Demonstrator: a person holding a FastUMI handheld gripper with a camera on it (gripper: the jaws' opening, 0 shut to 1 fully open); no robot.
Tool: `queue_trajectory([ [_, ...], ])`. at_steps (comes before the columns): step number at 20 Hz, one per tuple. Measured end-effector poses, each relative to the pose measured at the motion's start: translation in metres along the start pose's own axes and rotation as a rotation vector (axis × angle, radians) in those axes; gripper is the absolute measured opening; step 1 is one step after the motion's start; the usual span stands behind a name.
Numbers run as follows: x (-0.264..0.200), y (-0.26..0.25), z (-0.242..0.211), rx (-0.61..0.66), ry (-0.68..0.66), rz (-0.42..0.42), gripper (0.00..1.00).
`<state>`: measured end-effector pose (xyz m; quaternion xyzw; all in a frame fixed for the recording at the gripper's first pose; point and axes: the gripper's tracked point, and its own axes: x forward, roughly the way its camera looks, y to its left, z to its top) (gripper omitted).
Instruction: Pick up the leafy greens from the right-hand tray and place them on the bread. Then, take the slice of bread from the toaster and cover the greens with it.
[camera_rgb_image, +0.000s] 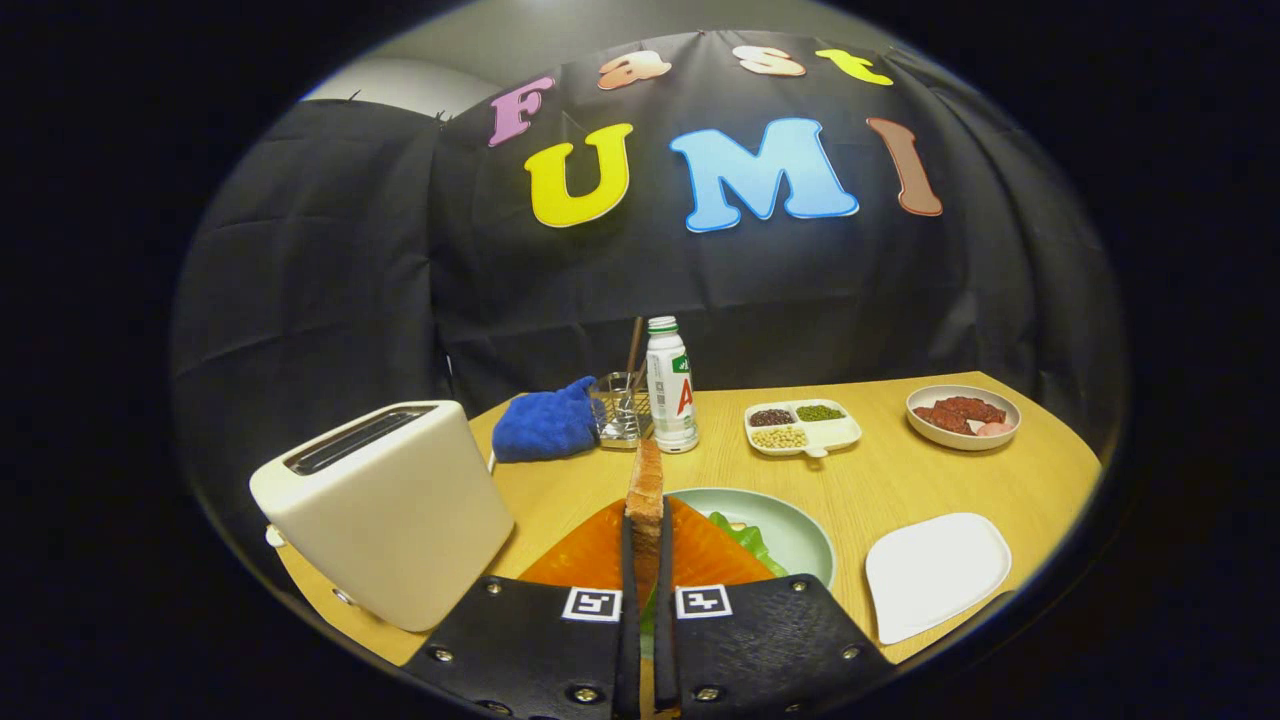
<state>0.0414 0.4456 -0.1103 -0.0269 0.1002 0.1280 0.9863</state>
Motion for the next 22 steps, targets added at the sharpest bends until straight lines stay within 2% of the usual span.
queue_trajectory([
  [8, 0.003, -0.024, -0.009, -0.099, 0.034, -0.078, 0.2],
  [9, 0.004, -0.026, -0.01, -0.103, 0.033, -0.082, 0.26],
  [19, 0.01, -0.047, -0.017, -0.1, 0.048, -0.126, 0.36],
  [22, 0.014, -0.057, -0.019, -0.115, 0.047, -0.136, 0.42],
])
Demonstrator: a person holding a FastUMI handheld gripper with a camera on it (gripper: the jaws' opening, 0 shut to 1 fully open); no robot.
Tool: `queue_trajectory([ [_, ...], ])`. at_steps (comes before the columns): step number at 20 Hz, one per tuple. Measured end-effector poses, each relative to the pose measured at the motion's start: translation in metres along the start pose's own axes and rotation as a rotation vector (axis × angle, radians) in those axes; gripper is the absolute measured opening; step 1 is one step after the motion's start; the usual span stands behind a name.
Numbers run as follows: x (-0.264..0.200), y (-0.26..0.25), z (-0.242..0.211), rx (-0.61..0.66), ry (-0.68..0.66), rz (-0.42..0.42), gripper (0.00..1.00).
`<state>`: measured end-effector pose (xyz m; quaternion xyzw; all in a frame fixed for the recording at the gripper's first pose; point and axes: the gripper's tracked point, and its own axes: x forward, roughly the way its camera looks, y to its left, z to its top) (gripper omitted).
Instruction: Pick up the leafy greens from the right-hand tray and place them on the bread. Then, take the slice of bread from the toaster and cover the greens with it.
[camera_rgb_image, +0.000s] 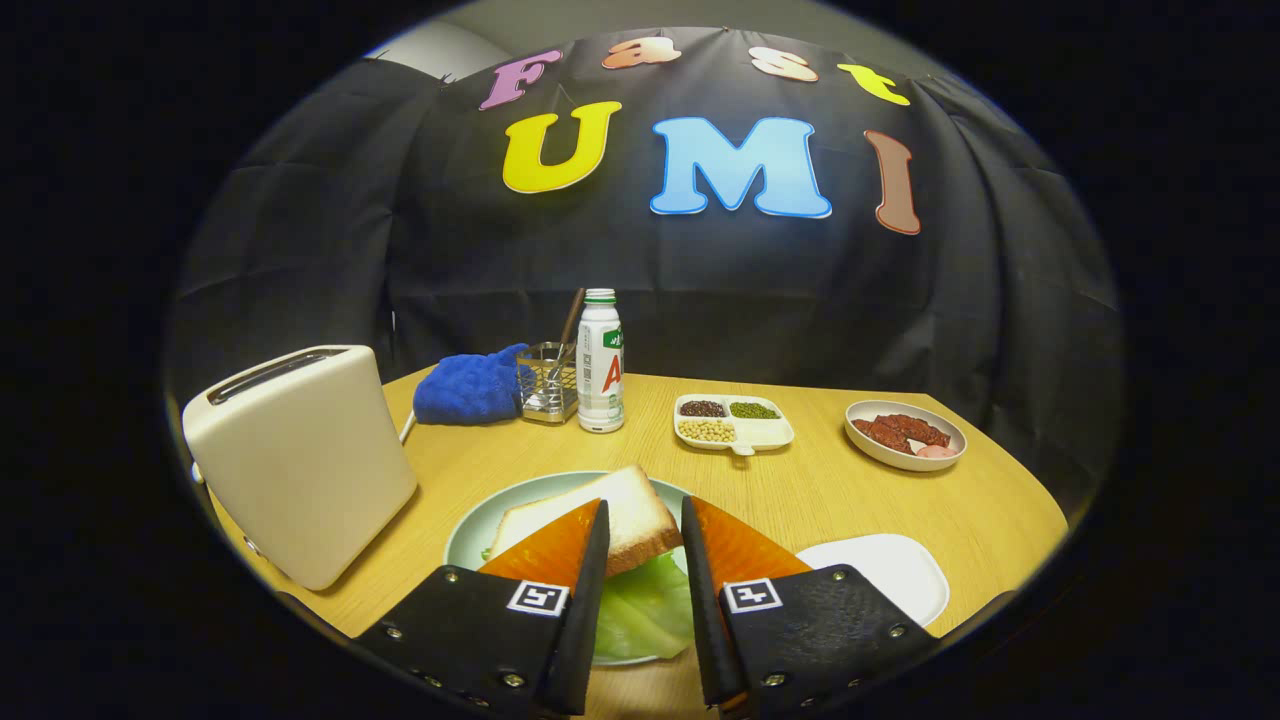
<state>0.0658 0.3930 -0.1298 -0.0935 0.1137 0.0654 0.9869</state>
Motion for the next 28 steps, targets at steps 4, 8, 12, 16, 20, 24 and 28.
queue_trajectory([
  [4, 0.0, -0.008, -0.001, 0.03, -0.01, 0.016, 0.49],
  [8, -0.014, -0.039, 0.015, 0.006, -0.087, -0.035, 0.5],
  [12, -0.027, -0.085, 0.032, -0.072, -0.164, -0.101, 0.5],
  [16, -0.044, -0.127, 0.044, -0.044, -0.19, -0.112, 0.5],
  [20, -0.065, -0.185, 0.056, -0.05, -0.241, -0.176, 0.49],
  [24, -0.083, -0.226, 0.054, -0.021, -0.238, -0.165, 0.49],
  [28, -0.096, -0.277, 0.045, 0.035, -0.241, -0.157, 0.49],
])
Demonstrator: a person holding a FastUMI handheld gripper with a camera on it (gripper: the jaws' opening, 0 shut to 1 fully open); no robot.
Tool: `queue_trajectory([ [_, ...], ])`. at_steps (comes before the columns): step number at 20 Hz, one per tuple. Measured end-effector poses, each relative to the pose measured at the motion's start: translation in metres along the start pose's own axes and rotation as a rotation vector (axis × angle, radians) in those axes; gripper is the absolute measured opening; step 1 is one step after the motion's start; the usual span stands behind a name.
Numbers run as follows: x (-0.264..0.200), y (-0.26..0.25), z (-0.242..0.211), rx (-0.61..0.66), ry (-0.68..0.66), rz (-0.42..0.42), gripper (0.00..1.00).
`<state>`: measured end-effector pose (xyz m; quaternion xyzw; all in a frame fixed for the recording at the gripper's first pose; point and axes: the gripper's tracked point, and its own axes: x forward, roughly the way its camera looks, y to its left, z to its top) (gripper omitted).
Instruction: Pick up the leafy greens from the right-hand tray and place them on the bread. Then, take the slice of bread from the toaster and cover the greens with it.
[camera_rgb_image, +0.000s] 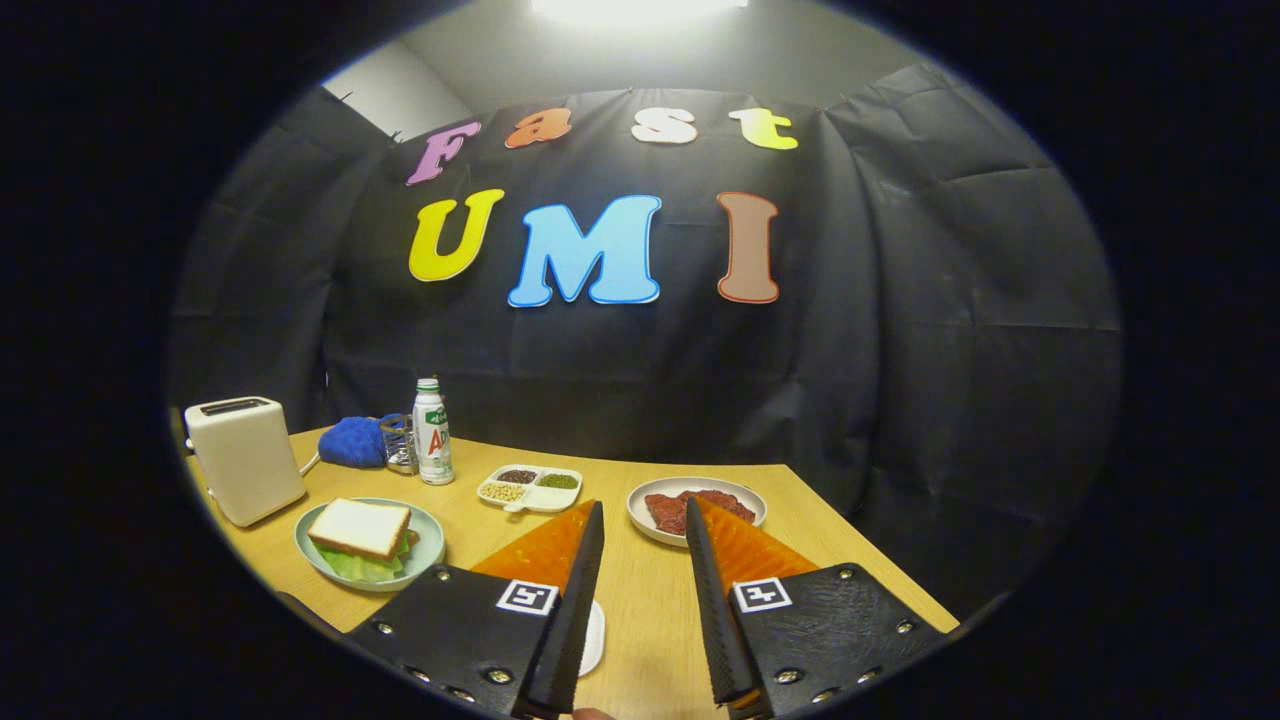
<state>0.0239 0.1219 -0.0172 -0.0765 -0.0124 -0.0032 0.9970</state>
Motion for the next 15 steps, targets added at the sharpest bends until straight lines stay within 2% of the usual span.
queue_trajectory([
  [5, 0.003, -0.085, -0.004, -0.021, -0.069, -0.047, 0.49],
  [12, 0.013, -0.168, -0.001, -0.05, -0.157, -0.021, 0.49],
  [15, 0.02, -0.208, -0.014, -0.044, -0.149, -0.024, 0.49],
])
